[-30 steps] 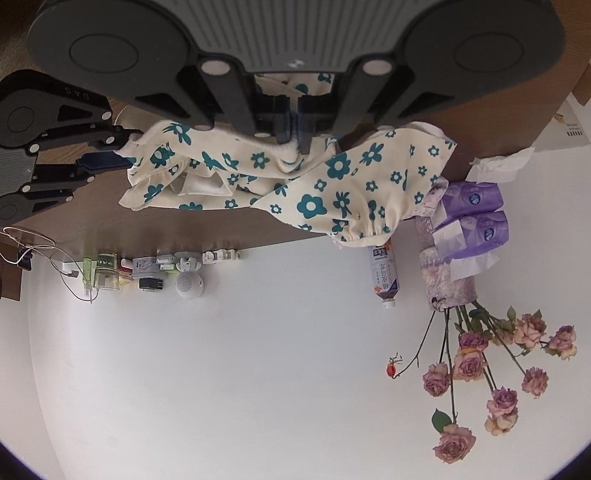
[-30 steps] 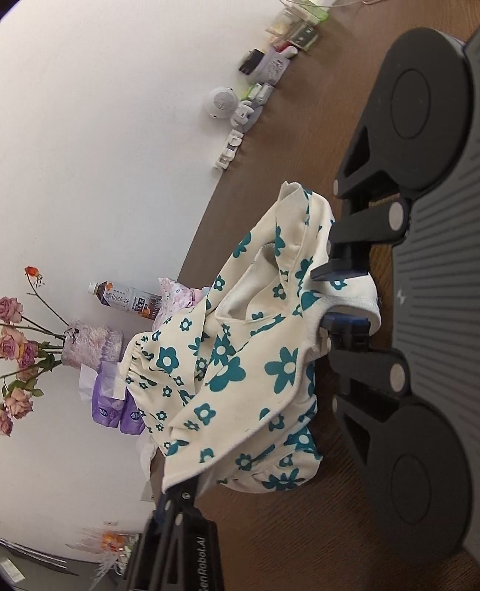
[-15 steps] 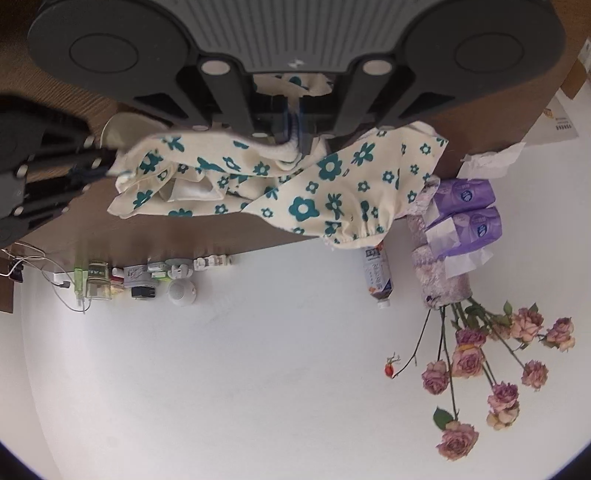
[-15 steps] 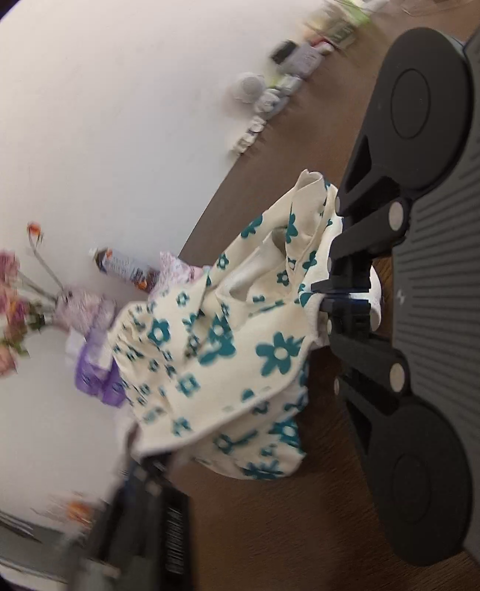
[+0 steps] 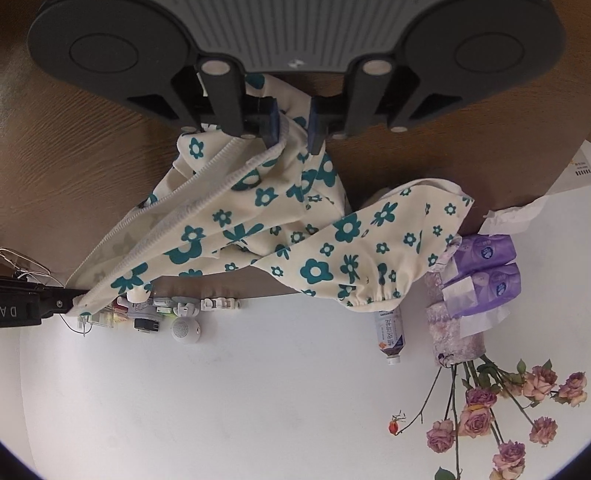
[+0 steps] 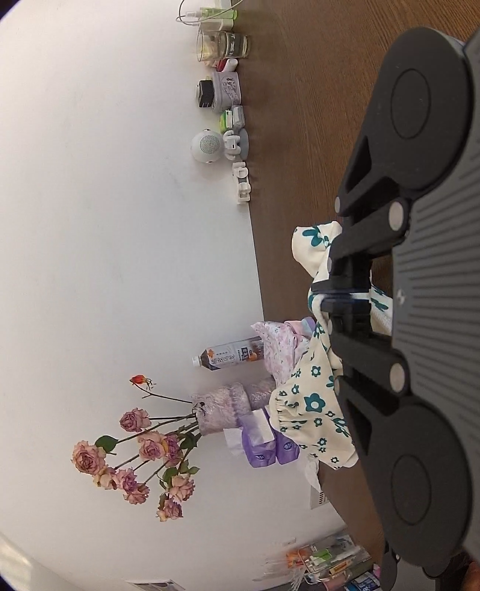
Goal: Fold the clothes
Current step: 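Lift the shirt high with both grippers and shake it out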
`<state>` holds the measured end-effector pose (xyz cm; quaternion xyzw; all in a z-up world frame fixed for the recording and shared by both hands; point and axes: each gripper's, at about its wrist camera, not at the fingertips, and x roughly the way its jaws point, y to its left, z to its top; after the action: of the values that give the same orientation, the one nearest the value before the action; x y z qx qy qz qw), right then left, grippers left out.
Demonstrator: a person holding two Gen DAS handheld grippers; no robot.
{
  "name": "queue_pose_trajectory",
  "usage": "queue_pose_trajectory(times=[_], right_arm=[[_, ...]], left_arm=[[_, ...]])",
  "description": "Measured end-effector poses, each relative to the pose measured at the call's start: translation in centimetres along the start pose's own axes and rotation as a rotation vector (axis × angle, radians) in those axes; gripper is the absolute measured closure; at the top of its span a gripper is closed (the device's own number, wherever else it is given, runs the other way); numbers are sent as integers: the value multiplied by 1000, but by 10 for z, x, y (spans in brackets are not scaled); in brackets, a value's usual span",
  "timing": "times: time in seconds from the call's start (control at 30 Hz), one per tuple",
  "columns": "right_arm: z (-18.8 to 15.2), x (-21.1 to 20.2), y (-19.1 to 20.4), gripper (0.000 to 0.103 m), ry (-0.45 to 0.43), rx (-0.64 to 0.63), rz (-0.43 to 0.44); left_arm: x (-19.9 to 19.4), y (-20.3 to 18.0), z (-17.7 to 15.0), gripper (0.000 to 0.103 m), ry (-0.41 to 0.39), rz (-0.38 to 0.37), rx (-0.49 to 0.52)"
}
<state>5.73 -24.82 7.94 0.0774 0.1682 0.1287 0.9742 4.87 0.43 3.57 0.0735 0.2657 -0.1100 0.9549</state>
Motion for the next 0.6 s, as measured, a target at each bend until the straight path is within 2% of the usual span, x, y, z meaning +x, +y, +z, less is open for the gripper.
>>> queue_pose_trajectory(times=[0.1,0.13,0.23,0.3,0.4,0.47,0.6], right_arm=[[-3,-1,-4,101,6,10,-15],[-4,-1,-5,101,7,14,-20],[-6,-1,-9,101,15,22,-33],[-1,1,-12,101,18,31,-25],[29,3,-14,101,-16,18,-14],[53,5,-14,101,-46,1,-9],[130,-2,-2,101,-164,-70,-29]], left_arm=[[-1,-3,-1,92,13,-37,21],[-2,-3,-1,99,7,-43,25],[-6,-1,8,101,-26,-44,37],[-11,2,24,101,-76,-24,61],[-22,9,65,101,-200,11,110],[-27,13,105,101,-288,42,145],[-44,15,199,101,-454,111,193]])
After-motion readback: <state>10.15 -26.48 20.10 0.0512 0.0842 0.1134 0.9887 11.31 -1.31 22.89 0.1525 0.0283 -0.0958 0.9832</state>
